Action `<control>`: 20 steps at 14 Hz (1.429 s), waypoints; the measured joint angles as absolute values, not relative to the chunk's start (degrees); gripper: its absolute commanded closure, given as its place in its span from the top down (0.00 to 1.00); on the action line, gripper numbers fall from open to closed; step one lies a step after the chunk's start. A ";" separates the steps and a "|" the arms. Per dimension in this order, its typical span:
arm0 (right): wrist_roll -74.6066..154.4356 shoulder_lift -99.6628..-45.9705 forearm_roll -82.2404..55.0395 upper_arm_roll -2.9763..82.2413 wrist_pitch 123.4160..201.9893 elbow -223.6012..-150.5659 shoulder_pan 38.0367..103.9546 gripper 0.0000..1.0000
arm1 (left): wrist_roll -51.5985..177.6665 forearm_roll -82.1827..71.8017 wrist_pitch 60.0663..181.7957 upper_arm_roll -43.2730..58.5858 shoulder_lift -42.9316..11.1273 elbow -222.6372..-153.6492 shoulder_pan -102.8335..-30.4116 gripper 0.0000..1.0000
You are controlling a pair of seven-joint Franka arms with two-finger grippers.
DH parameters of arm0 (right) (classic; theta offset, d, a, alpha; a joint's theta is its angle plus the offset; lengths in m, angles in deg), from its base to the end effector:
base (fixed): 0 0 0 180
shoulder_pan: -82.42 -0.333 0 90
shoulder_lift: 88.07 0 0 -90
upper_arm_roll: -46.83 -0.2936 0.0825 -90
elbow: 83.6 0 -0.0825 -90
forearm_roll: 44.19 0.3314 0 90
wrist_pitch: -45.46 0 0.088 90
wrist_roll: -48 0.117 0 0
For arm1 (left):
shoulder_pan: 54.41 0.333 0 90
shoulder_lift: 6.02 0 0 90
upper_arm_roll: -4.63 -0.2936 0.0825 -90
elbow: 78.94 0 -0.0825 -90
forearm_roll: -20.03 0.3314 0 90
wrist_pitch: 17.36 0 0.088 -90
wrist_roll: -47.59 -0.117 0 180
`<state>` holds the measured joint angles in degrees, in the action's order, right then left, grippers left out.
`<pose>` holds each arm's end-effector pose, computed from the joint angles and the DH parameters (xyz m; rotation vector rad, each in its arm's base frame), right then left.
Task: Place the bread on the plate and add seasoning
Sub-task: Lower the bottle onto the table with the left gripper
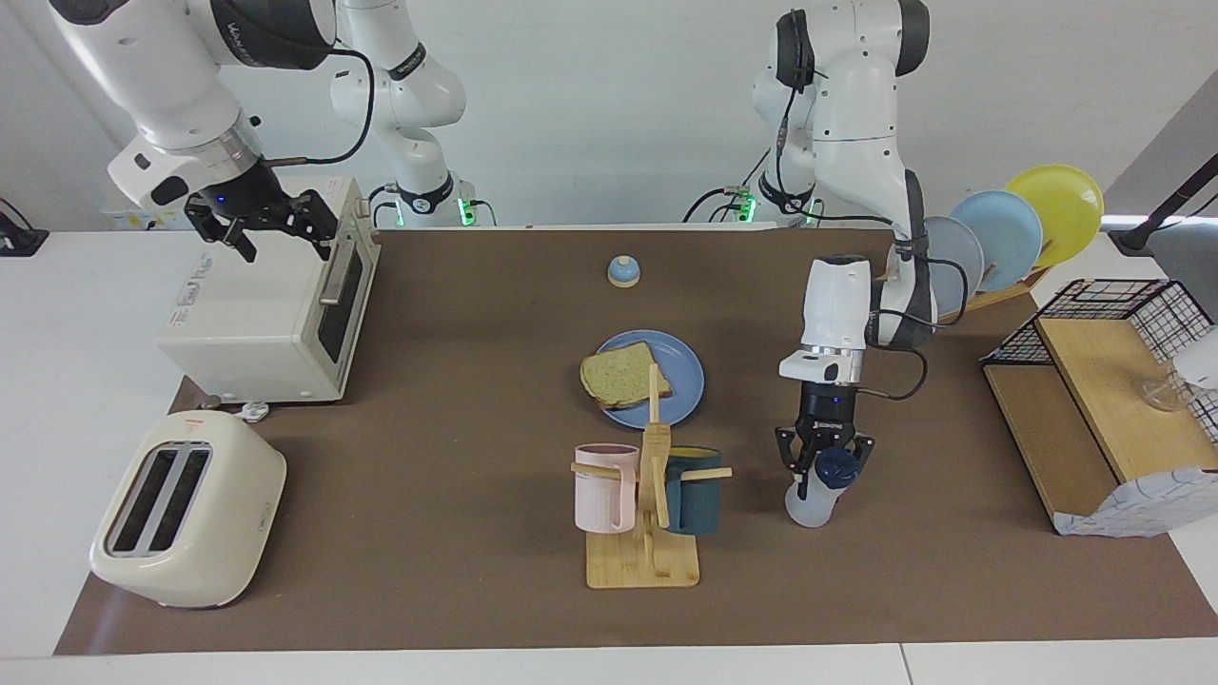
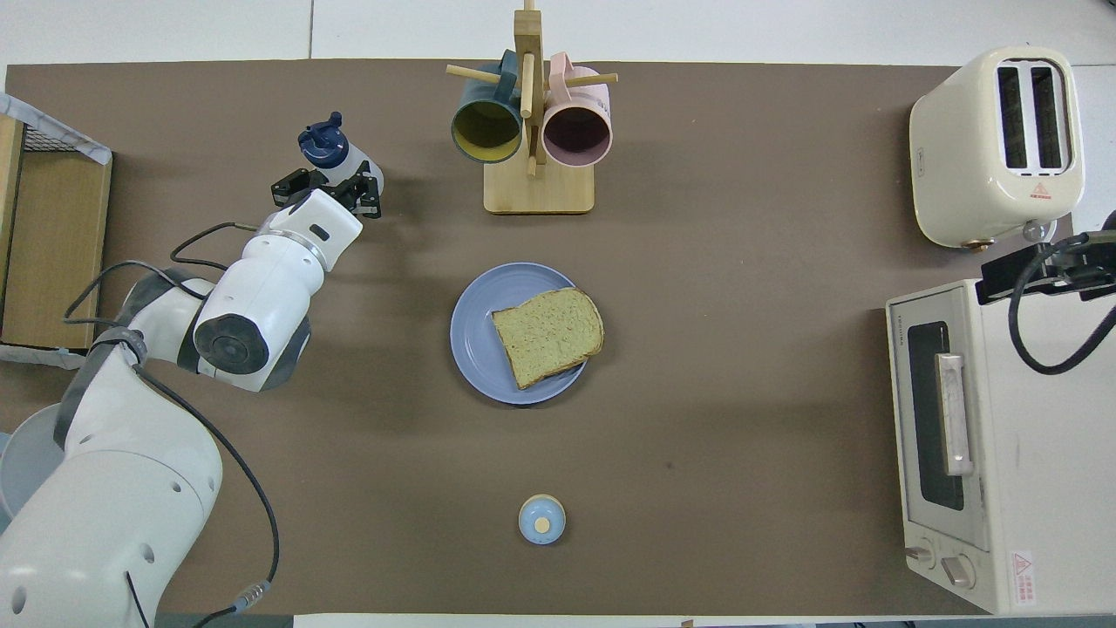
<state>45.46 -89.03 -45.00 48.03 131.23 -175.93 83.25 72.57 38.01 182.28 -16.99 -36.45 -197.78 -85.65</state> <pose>0.4866 -0.0191 0.5775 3.1279 0.0134 -0.1537 0.5812 -0.1611 0.3039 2.7531 -0.2984 1.3126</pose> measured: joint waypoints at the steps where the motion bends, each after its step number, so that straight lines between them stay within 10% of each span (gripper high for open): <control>1: 45.46 -89.03 -45.00 48.03 131.23 -175.93 83.25 1.00 | 72.57 38.03 182.28 -17.12 -36.54 -197.68 -85.65 0.00; 5: 45.46 -89.03 -45.00 48.03 131.23 -175.93 83.25 1.00 | 72.57 38.04 182.29 -17.24 -36.60 -197.63 -85.65 0.06; 12: 45.46 -89.03 -45.00 48.03 131.23 -175.93 83.25 1.00 | 72.57 38.07 182.29 -17.36 -36.72 -197.67 -85.64 1.00; 20: 45.46 -89.03 -45.00 48.03 131.23 -175.93 83.25 1.00 | 72.57 38.07 182.29 -17.88 -37.41 -197.70 -85.53 1.00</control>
